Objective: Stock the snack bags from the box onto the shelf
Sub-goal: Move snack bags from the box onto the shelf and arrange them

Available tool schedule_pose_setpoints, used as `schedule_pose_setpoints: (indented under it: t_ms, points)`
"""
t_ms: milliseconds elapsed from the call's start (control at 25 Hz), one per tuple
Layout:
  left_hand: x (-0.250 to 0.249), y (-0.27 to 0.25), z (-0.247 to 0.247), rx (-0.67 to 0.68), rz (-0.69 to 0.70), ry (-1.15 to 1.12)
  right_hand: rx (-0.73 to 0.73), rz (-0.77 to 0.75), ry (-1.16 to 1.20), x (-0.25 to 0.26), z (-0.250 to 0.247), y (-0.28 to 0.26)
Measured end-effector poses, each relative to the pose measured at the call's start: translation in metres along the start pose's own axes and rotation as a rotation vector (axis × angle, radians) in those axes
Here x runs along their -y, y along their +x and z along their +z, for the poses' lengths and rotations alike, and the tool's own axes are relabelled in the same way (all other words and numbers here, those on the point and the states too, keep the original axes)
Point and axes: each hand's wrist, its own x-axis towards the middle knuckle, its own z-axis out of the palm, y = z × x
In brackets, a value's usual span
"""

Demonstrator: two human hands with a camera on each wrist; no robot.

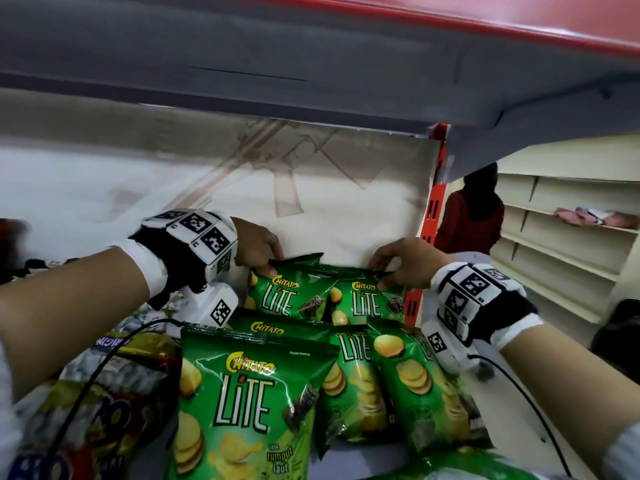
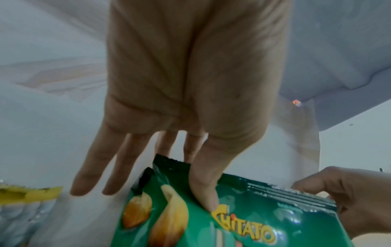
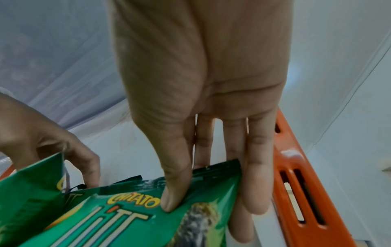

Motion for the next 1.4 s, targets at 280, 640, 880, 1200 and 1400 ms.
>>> schedule_pose_setpoints:
  t_ms: [280, 640, 880, 1200, 1400]
  points:
    - [-0.009, -0.031, -0.009, -0.179, 0.038, 0.069, -0.046, 0.117, 0.060, 0.002, -0.010, -0.006]
    - [-0.055, -0.111, -0.014, -0.489, 0.566, -0.291, -0.408, 0.167, -0.001, 0.024, -0.016, -0.025]
    - [-0.056, -0.098, -0.001, -0.412, 0.544, -0.135, -0.389, 0.152, 0.047, 0.022, -0.016, -0.025]
    - [-0.020, -0.099, -0.033, -0.331, 0.459, -0.131, -0.413, 0.096, 0.123, 0.009, -0.015, -0.026]
    - [-0.006, -0.156, -0.015, 0.113, 0.555, -0.122, -0.418, 0.026, 0.198, 0.017, -0.014, -0.028]
